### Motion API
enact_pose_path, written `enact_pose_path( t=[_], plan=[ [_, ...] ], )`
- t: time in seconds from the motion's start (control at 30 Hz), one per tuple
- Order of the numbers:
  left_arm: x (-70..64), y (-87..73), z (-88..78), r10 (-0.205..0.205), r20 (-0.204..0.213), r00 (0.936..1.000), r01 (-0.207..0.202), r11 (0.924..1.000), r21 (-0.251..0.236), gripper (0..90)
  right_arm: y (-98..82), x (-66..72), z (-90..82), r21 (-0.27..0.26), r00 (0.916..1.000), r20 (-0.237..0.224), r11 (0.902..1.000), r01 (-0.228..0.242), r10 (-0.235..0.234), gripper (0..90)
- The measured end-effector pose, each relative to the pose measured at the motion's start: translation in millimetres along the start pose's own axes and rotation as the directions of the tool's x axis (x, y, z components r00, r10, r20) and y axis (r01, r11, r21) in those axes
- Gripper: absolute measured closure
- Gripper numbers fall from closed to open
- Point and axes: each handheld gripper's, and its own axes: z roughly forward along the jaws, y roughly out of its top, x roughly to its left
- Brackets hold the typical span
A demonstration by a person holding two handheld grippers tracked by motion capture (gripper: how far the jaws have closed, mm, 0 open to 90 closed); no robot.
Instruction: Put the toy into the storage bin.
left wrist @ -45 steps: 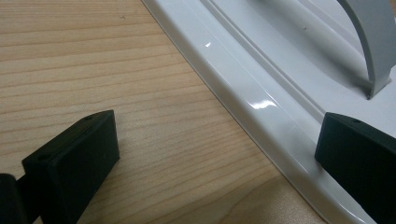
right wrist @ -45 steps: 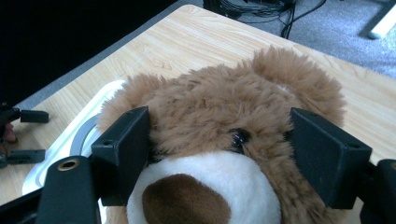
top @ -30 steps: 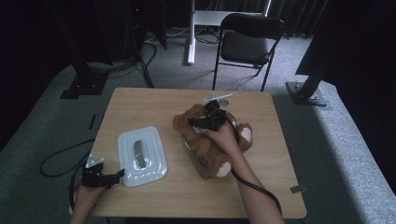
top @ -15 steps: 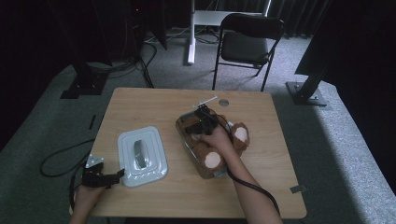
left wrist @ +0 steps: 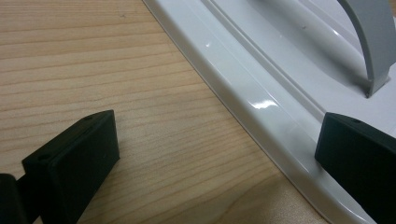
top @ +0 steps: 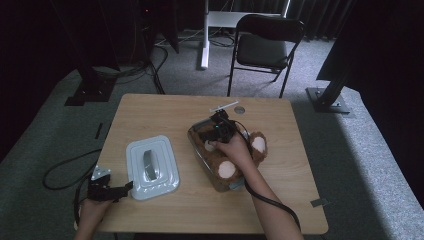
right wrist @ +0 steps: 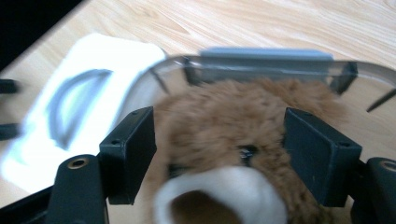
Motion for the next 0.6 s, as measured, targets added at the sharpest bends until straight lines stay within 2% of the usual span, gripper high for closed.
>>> enact_pose_path(
  t=[0.2,0.33,0.43,0.6],
  plan=[
    [0.0,-0.1,-0.1,-0.001,-0.001,1.0,0.001,1.0,0.0,0.5,1.8,11.5,-33.5,-0.103,0.9989,-0.046,0.9947,0.004,-0.009,26.0],
    [0.1,-0.1,-0.2,0.0,-0.001,1.0,0.0,1.0,0.0,0.5,-2.9,14.0,-55.9,-0.149,0.9968,-0.077,0.9889,0.008,-0.019,26.0],
    [0.1,-0.1,-0.2,0.0,0.0,1.0,0.0,1.0,0.0,0.5,-11.0,14.3,-71.5,-0.174,0.995,-0.095,0.9846,0.011,-0.028,26.1],
    [0.3,0.0,-0.1,0.001,-0.002,1.0,-0.001,1.0,0.0,0.5,-29.9,11.9,-93.5,-0.208,0.9945,-0.098,0.978,0.017,-0.038,28.5]
  ],
)
